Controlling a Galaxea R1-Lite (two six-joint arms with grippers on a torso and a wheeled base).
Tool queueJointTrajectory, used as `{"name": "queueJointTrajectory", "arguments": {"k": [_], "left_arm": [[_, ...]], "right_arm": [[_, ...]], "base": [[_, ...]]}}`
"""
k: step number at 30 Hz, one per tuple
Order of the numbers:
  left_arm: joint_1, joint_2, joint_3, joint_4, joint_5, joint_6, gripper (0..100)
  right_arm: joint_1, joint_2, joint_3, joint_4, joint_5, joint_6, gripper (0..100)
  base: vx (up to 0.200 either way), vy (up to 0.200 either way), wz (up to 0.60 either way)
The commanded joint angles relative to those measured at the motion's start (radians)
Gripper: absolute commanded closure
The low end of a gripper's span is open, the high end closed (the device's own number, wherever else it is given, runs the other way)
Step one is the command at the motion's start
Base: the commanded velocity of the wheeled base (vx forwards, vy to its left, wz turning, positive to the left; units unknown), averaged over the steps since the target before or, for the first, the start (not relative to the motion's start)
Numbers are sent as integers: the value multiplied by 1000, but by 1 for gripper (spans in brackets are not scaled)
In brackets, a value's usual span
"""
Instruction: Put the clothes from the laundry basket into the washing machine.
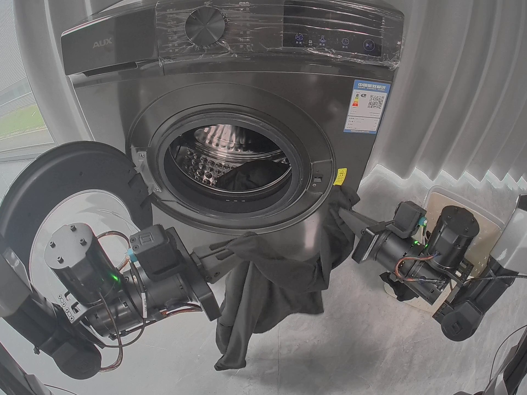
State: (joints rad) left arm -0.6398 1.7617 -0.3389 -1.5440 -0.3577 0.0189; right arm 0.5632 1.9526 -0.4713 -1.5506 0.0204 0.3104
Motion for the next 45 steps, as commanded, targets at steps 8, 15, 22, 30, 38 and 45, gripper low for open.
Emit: {"name": "queueJointTrajectory", "arguments": {"k": [8,15,22,30,38,45], "left_arm": [[5,16,-89,-1,94,-34,100],[6,15,-91,-1,115,-40,100],[6,19,-124,-1,161,-71,100],[5,33,-124,-1,167,-71,100],[-15,39,-143,-1,166,-71,100],[-38,53,-189,-1,166,-80,100]], "right_arm": [[-9,71,85,0,3,-1,100],[-11,82,95,0,1,-4,0],[-43,108,235,0,4,-53,0],[-42,124,253,-2,15,-111,0],[6,112,212,-5,21,-111,0],[122,114,171,-5,39,-111,0]], "base": [[0,0,0],[0,0,0],[0,0,0],[0,0,0],[0,0,0],[0,0,0]]}}
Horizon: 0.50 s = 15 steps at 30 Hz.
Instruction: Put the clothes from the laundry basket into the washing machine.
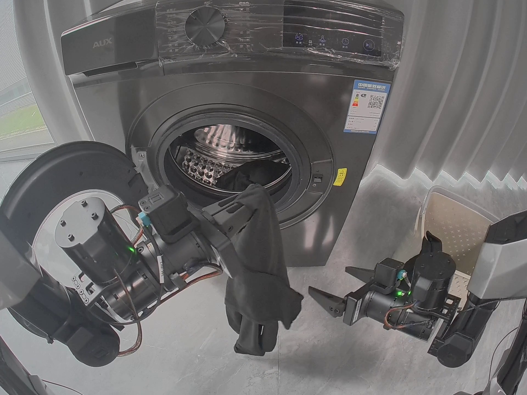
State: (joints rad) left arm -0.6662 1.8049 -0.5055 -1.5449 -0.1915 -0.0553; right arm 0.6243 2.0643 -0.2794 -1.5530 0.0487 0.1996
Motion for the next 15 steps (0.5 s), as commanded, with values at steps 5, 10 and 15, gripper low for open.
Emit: {"name": "queueJointTrajectory", "arguments": {"k": [5,10,15], "left_arm": [[-12,5,-41,0,0,-9,100],[-15,-2,-47,0,0,-9,100],[-18,-2,-48,0,0,-9,100]], "right_arm": [[95,86,-80,-4,26,-9,0],[94,126,-162,-1,56,-31,0],[83,177,-227,-1,54,-37,0]], "base": [[0,0,0],[0,0,0],[0,0,0]]}}
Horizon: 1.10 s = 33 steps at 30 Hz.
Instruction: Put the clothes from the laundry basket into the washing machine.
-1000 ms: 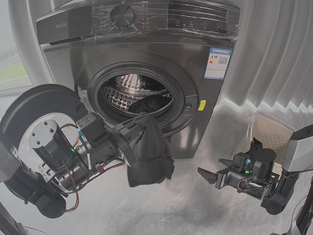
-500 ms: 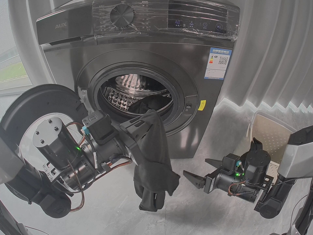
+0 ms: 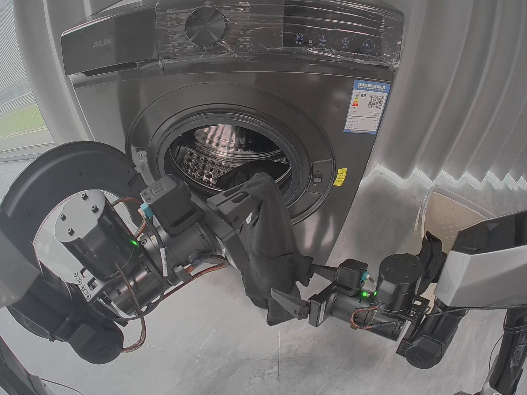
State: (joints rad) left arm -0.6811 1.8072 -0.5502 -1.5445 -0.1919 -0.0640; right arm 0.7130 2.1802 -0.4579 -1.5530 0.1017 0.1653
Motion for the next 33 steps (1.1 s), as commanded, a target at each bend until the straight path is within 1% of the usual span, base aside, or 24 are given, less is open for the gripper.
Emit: {"name": "queueJointTrajectory", "arguments": {"k": [1,7,11,16,19,27,33], "left_arm": [[-3,-6,-5,0,0,0,100],[-15,-8,-20,0,0,0,100],[-17,-11,-25,0,0,0,100],[-26,-11,-27,-2,-1,0,100],[-37,-12,-27,-2,-1,-3,100],[-48,-28,-33,-2,0,-5,100],[-48,-26,-33,-2,0,-10,100]], "right_arm": [[-7,73,-59,-1,1,-3,0],[-26,125,-136,-1,-2,-4,0],[-26,151,-171,1,0,-4,0],[-15,194,-219,1,12,-4,0],[-13,211,-248,1,10,-7,0],[-41,253,-300,1,9,-7,0],[-38,268,-301,-1,4,-4,0]], "base": [[0,0,0],[0,0,0],[0,0,0],[0,0,0],[0,0,0],[0,0,0],[0,0,0]]}}
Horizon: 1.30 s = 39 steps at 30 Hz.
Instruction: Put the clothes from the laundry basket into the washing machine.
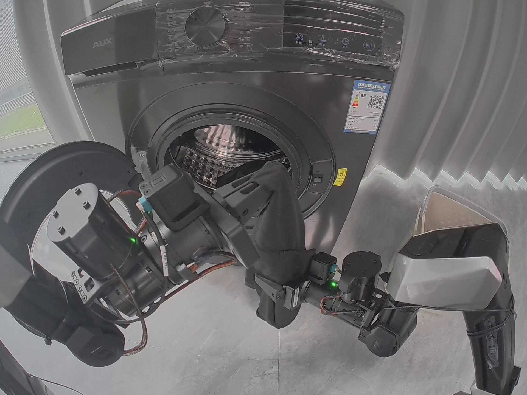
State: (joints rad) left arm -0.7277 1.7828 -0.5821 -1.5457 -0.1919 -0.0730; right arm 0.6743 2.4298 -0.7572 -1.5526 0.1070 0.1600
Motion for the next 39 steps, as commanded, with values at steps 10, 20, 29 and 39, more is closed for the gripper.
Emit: {"name": "queueJointTrajectory", "arguments": {"k": [10,20,29,39], "left_arm": [[27,1,-1,-1,0,-2,100],[132,41,1,1,0,-1,100],[191,107,7,-1,5,1,100],[228,175,10,-1,6,4,100]], "right_arm": [[-2,-9,16,-4,-1,3,100],[59,-213,214,-1,3,3,100],[111,-379,418,-3,23,3,100],[139,-508,504,0,65,3,100]], "base": [[0,0,0],[0,0,0],[0,0,0],[0,0,0]]}}
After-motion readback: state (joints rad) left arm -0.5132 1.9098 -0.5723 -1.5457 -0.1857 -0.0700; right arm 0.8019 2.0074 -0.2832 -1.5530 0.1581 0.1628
